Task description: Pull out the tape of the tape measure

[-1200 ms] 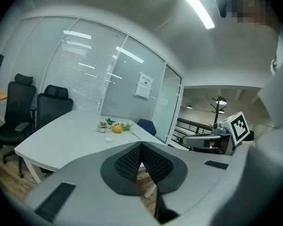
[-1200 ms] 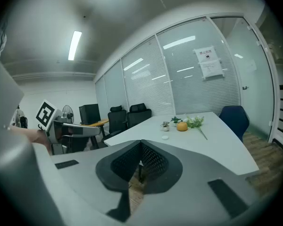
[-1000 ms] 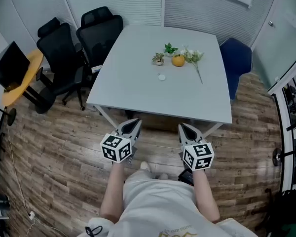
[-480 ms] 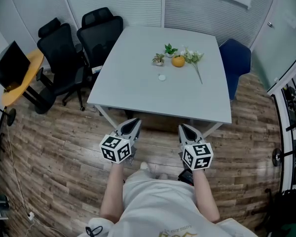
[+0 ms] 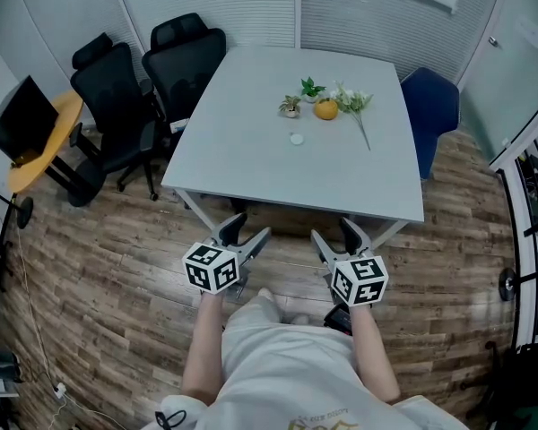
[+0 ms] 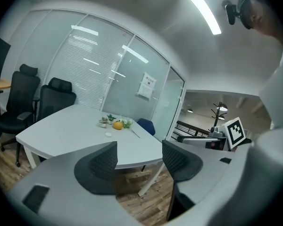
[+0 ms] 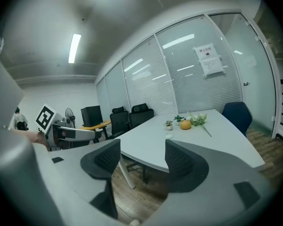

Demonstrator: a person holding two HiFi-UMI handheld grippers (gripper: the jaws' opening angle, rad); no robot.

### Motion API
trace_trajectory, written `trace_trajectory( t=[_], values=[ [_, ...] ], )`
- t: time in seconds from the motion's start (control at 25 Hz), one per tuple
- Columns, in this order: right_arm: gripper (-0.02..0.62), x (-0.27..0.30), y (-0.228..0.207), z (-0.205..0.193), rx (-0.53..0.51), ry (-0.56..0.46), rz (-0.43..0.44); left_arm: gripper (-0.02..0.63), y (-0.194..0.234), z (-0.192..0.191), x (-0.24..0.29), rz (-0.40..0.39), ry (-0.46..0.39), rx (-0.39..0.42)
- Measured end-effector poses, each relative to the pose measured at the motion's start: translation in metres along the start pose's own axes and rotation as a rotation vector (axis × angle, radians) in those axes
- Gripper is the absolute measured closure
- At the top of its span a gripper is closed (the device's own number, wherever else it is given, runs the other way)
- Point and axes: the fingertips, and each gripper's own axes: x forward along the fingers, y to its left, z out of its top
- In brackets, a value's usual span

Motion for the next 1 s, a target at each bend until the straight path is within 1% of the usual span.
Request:
trace_trajectory(
  t=[0.24,0.48,0.6,0.76,1.0],
  values=[
    [0.301,0.020,-0.006,0.004,0.004,0.011,0.000,0.325,0.017,0.010,0.009,0.004,0.021,0.048],
    [0.302,0.067,-0.025,0.002,0.016,0.048,-0.020,0.325,0.057,0.015,0.039,-0.011,0.042,0.025],
    [0.301,0.101,-0.038,0.003,0.026,0.067,-0.044,0.325,0.090,0.026,0.062,-0.024,0.047,0.012],
    [0.302,0.159,-0.060,0.005,0.045,0.103,-0.084,0.325,0.143,0.043,0.106,-0.057,0.072,-0.007],
    [0.302,0.246,-0.087,0.022,0.076,0.159,-0.157,0.325,0.215,0.075,0.171,-0.136,0.134,-0.031]
  ],
)
